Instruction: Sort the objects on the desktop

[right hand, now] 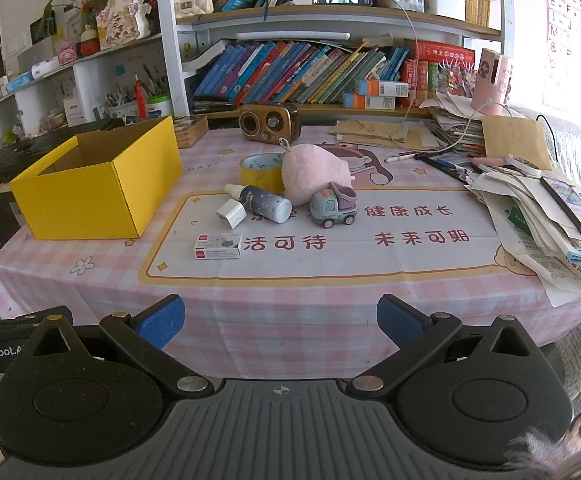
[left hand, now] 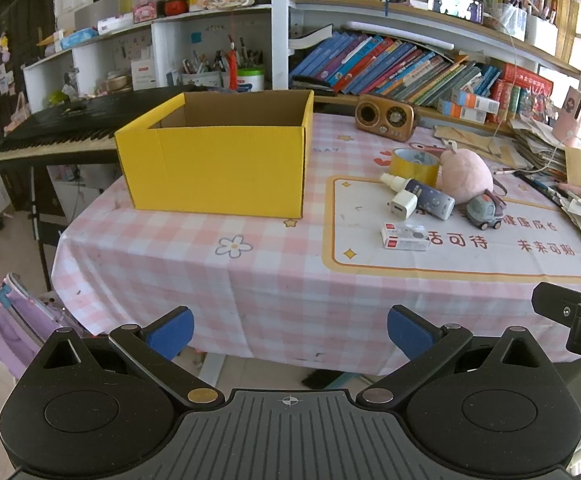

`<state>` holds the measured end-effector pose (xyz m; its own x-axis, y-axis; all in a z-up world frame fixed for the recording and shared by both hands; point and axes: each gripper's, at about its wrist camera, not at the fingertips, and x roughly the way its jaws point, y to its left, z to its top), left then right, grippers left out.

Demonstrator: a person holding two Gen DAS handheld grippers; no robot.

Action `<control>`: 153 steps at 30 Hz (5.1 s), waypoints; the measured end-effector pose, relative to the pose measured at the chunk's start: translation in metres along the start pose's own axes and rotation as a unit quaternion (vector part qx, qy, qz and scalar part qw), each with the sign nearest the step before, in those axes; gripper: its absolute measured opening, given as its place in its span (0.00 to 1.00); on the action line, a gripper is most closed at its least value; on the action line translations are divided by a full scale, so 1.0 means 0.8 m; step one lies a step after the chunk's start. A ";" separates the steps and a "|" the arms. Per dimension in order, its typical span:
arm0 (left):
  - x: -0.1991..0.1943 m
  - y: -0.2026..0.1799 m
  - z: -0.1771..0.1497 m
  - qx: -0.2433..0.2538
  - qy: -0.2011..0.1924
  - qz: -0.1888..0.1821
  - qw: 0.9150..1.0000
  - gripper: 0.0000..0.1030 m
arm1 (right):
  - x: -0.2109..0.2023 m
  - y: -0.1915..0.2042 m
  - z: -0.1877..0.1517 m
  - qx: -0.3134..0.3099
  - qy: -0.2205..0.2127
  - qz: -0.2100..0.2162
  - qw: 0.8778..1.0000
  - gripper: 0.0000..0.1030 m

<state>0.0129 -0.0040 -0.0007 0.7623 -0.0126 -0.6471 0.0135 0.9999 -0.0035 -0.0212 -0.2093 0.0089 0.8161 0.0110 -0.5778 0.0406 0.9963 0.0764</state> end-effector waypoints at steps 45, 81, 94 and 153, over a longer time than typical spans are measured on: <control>0.091 -0.120 0.057 0.014 0.025 -0.055 0.998 1.00 | 0.083 -0.099 0.065 -0.011 0.027 -0.036 0.999 1.00; 0.225 -0.172 0.081 0.007 0.079 0.007 0.997 0.64 | 0.298 -0.117 0.130 -0.056 0.116 0.074 0.989 0.87; 0.215 -0.168 0.085 -0.022 0.069 0.002 0.997 0.50 | 0.315 -0.109 0.122 -0.100 0.113 0.086 0.985 0.60; -0.010 0.108 0.023 -0.049 -0.040 -0.068 0.996 0.50 | 0.055 0.134 0.038 -0.084 0.054 0.136 0.986 0.60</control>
<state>0.0200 0.0825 0.0185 0.8072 -0.1445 -0.5724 0.0600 0.9847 -0.1639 0.0371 -0.1046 0.0165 0.7170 0.2797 -0.6385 -0.2748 0.9552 0.1098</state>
